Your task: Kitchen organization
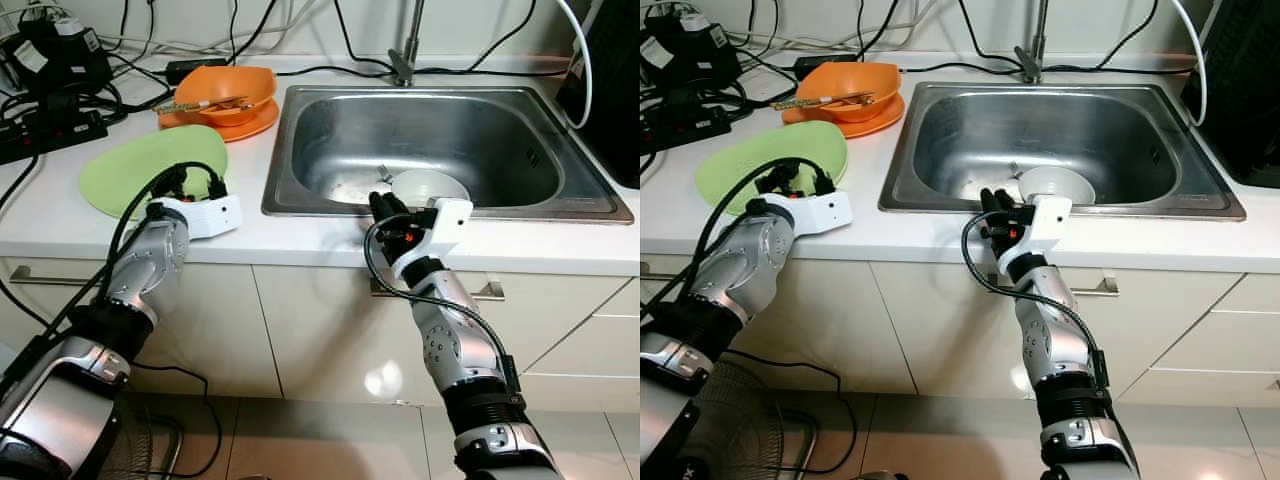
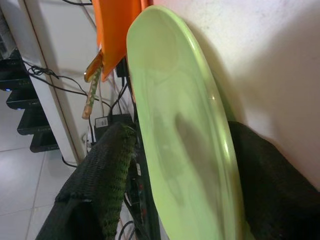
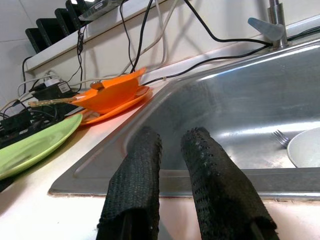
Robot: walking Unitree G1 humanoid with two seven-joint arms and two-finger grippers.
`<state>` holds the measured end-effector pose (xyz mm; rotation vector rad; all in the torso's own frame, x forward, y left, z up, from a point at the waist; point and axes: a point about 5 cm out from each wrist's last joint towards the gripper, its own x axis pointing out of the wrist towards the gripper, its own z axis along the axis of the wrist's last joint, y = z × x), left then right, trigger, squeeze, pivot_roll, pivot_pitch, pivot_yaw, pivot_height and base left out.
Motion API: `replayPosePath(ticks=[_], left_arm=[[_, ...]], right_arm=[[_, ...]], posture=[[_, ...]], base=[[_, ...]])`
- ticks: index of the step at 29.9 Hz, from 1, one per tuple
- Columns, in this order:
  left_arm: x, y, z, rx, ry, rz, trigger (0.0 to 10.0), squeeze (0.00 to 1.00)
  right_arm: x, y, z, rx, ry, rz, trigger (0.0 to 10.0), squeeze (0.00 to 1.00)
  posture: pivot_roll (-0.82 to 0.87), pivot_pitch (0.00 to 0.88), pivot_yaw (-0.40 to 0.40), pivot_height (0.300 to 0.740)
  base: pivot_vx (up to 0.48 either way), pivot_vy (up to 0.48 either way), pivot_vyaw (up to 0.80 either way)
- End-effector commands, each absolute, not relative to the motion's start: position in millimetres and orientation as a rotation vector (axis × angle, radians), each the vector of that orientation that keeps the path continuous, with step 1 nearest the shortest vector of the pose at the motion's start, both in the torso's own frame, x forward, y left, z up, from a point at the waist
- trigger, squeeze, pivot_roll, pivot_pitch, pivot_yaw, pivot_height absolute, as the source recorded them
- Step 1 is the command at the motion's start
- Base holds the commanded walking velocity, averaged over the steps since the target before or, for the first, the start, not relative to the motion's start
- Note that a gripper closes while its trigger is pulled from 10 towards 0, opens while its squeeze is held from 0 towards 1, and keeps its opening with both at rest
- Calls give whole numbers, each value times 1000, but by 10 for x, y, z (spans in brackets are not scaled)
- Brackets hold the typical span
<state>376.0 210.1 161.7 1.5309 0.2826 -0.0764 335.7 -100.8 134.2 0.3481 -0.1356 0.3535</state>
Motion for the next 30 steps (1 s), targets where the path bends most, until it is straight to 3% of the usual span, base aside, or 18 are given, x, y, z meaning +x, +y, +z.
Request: replayPosePath(ticks=[1,30], left_arm=[[3586,2221,1128,1524,493,-193,0,0],[3575,2135,1066,1518,500,-234,0,0]], right_arm=[[3369,-999,1366,340,-141,356,10000,0],[3350,-1034,1353,341,-141,341,10000,0]], posture=[[107,63,7,740],[90,69,16,740]], base=[[0,0,0],[0,0,0]])
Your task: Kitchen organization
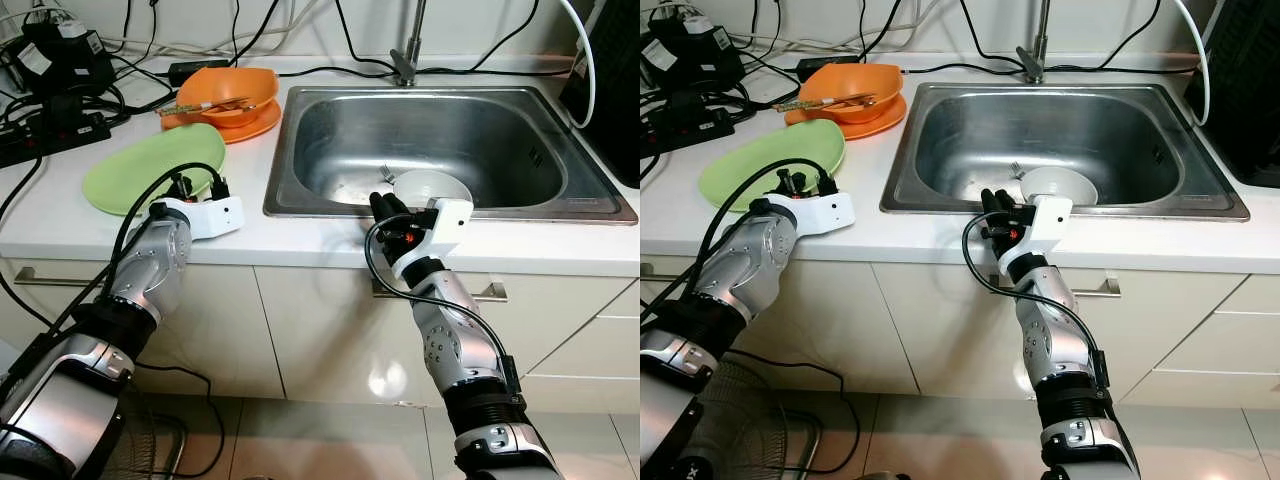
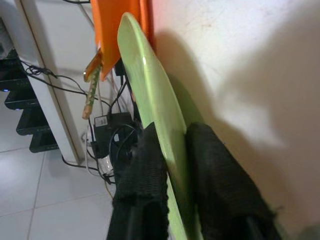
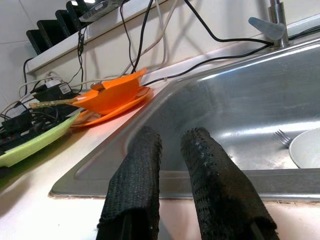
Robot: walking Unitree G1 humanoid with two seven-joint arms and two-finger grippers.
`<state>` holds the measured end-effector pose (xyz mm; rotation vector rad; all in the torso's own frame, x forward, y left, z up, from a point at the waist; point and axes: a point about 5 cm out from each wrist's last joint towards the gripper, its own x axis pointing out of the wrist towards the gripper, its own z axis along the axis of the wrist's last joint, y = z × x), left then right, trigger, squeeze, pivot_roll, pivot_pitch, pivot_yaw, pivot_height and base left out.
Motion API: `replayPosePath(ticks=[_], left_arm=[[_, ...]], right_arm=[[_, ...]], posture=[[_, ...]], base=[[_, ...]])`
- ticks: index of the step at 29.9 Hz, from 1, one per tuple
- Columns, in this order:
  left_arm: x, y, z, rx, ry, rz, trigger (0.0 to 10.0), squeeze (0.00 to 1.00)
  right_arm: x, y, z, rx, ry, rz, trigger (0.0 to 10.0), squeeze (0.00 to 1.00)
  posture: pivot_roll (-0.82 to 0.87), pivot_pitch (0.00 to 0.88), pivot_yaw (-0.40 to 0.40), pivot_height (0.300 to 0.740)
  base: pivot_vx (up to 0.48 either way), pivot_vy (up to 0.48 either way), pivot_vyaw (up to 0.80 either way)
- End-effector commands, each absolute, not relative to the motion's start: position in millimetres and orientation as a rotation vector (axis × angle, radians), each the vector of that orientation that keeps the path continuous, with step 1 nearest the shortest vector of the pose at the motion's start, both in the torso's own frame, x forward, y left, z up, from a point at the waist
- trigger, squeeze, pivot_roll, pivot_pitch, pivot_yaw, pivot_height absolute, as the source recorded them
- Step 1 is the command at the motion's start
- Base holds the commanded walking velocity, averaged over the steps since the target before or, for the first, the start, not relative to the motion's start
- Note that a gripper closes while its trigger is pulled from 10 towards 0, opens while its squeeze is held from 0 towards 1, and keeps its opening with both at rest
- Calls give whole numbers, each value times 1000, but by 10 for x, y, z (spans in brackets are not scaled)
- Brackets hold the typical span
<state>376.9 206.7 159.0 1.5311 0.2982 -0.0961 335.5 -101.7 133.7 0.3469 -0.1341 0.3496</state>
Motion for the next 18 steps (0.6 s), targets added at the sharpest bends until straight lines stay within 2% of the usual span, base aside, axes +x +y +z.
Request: replayPosePath(ticks=[1,13,14,15,18], left_arm=[[3574,2129,1062,1517,499,-236,0,0],[3557,2116,1095,1513,479,-221,0,0],[3554,2089,1138,1500,458,-211,4157,0],[3551,2075,1160,1492,446,-208,10000,0],[3542,2045,1204,1472,426,-206,10000,0]], right_arm=[[3350,-1035,1352,341,-141,340,10000,0],[3361,-1027,1362,339,-142,348,10000,0],[3360,-1027,1365,338,-142,349,10000,0],[3361,-1028,1365,337,-142,349,10000,0],[3363,-1030,1366,336,-142,350,10000,0]], posture=[[92,69,15,740],[96,64,9,740],[94,64,7,740],[95,64,7,740],[96,63,6,740]], base=[[0,0,0],[0,0,0],[0,0,0],[0,0,0],[0,0,0]])
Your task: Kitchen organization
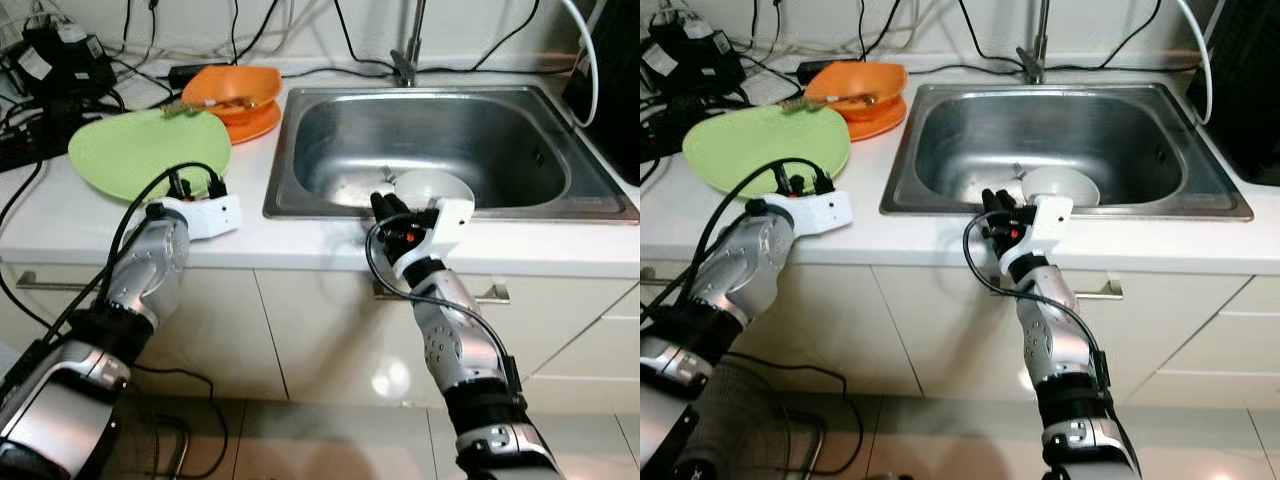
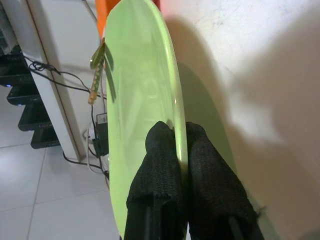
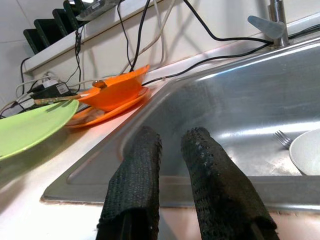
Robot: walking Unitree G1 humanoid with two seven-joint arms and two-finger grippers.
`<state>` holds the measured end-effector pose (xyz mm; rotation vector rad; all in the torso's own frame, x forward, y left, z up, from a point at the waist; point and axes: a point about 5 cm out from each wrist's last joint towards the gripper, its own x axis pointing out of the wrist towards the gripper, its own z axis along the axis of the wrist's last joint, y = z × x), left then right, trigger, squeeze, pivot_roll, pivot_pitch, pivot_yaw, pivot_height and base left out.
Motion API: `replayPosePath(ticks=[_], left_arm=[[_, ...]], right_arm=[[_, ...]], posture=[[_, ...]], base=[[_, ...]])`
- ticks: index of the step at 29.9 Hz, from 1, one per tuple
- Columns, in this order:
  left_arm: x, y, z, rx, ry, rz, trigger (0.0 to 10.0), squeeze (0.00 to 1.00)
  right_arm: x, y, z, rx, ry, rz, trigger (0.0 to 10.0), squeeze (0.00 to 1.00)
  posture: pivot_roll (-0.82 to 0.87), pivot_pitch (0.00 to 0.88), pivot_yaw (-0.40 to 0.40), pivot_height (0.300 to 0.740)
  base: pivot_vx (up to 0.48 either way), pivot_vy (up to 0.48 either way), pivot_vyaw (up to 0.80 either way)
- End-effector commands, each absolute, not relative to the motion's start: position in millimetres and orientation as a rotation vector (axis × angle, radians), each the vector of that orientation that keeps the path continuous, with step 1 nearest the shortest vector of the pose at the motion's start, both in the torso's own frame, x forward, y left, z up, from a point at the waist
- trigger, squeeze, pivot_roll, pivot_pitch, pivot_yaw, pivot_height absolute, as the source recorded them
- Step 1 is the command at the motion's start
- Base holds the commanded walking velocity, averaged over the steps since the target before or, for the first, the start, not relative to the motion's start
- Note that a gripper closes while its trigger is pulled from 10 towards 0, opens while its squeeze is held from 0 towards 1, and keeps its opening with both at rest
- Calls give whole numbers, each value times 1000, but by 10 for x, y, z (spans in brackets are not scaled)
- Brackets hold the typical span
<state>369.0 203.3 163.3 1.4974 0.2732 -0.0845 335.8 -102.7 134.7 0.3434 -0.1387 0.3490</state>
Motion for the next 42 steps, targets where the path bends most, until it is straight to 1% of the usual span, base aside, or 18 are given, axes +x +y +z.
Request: replayPosePath(ticks=[1,4,10,15,30,35,36,42], left_arm=[[3532,2025,1227,1459,417,-211,10000,0],[3492,1968,1317,1415,387,-223,10000,0],[3401,1906,1487,1389,354,-227,10000,0],[3304,1763,1603,1364,303,-256,10000,0],[3281,1228,1896,1444,56,-330,10000,0],[3283,1123,1973,1461,-1,-346,10000,0],[3282,1055,2036,1464,-41,-355,10000,0],[3247,909,2120,1464,-112,-394,10000,0]], right_arm=[[3365,-1030,1367,335,-142,351,10000,0],[3372,-1026,1372,332,-141,357,10000,0],[3377,-1008,1376,332,-139,366,10000,0],[3383,-981,1375,335,-137,373,10000,0],[3404,-933,1374,348,-137,383,10000,0],[3403,-940,1371,350,-138,376,10000,0],[3405,-947,1372,351,-140,372,10000,0],[3410,-955,1369,352,-142,367,10000,0]], posture=[[97,64,4,740],[101,64,2,740],[111,64,-4,740],[128,63,-9,740],[138,56,-3,740],[133,54,2,740],[132,54,5,740],[134,51,7,740]], base=[[0,0,0],[0,0,0],[0,0,0],[0,0,0],[0,0,0],[0,0,0],[0,0,0],[0,0,0]])
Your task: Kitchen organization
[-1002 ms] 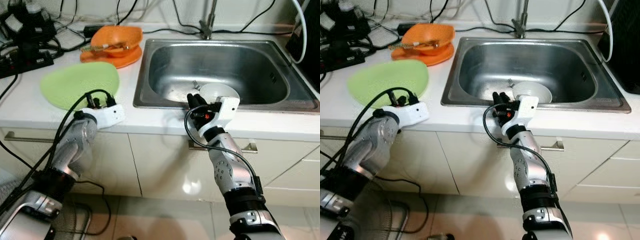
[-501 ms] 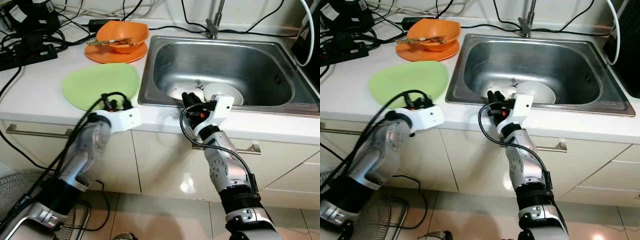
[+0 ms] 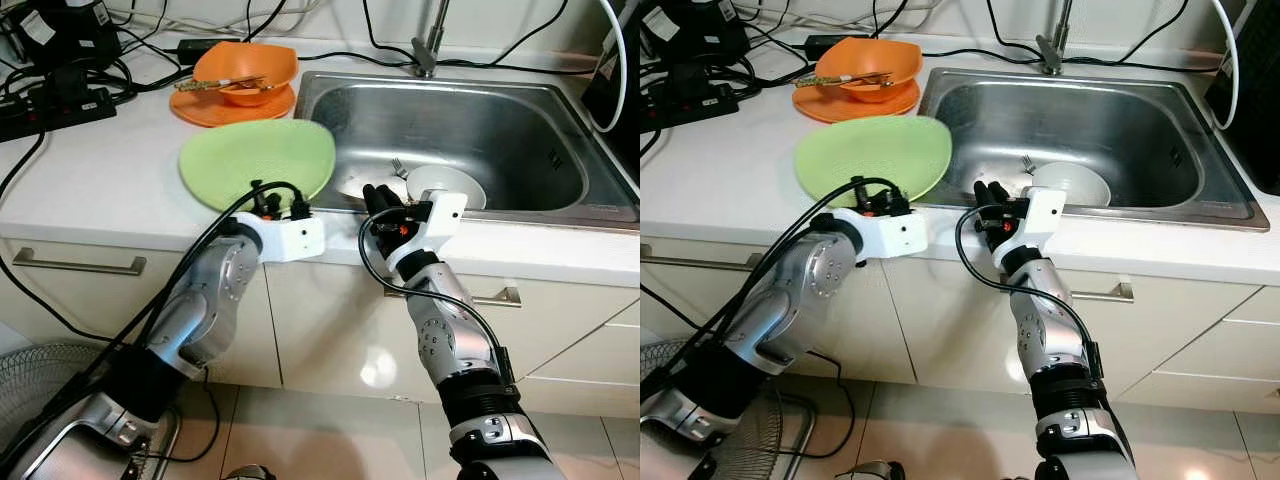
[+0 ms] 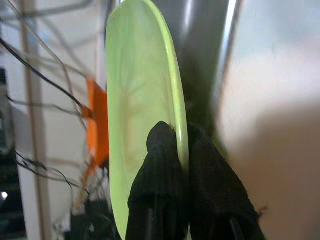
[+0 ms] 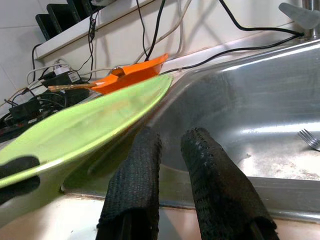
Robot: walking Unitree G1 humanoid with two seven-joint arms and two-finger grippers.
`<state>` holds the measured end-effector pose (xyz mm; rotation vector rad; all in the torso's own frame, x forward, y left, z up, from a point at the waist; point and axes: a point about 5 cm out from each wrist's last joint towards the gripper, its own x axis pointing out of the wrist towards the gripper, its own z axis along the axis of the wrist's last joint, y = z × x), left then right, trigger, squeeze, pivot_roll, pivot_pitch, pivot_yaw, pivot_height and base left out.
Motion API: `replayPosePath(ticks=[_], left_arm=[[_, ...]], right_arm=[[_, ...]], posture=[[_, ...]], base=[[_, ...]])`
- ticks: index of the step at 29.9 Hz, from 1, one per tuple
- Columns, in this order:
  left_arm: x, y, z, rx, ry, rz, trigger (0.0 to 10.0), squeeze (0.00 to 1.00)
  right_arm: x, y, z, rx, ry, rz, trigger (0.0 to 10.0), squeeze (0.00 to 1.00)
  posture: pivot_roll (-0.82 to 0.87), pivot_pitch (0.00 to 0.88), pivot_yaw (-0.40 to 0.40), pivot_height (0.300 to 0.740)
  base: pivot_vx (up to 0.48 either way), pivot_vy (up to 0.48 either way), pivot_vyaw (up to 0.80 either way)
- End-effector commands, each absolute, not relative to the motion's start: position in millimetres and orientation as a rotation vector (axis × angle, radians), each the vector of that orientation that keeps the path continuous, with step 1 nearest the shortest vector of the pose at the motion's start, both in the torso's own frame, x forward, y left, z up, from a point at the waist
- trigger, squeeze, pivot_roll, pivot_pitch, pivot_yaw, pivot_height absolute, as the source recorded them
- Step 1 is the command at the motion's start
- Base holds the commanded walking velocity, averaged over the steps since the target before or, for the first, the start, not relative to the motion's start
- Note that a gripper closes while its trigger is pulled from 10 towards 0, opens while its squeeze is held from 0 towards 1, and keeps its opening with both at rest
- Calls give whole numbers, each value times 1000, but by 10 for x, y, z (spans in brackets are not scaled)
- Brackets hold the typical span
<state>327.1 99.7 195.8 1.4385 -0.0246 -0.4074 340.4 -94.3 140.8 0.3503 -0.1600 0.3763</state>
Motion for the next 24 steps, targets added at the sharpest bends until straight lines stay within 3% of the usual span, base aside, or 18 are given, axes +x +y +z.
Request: replayPosePath(ticks=[1,14,24], left_arm=[[3241,878,2142,1464,-134,-401,10000,0],[3173,641,2193,1405,-280,-511,10000,0],[3185,572,2364,1397,-476,-450,10000,0]], right_arm=[[3412,-957,1368,352,-142,366,10000,0],[3420,-1047,1408,349,-174,326,10000,0],[3483,-1370,1507,316,-222,227,10000,0]], posture=[[135,49,6,740],[116,43,15,740],[94,42,24,740]], base=[[0,0,0],[0,0,0],[0,0,0]])
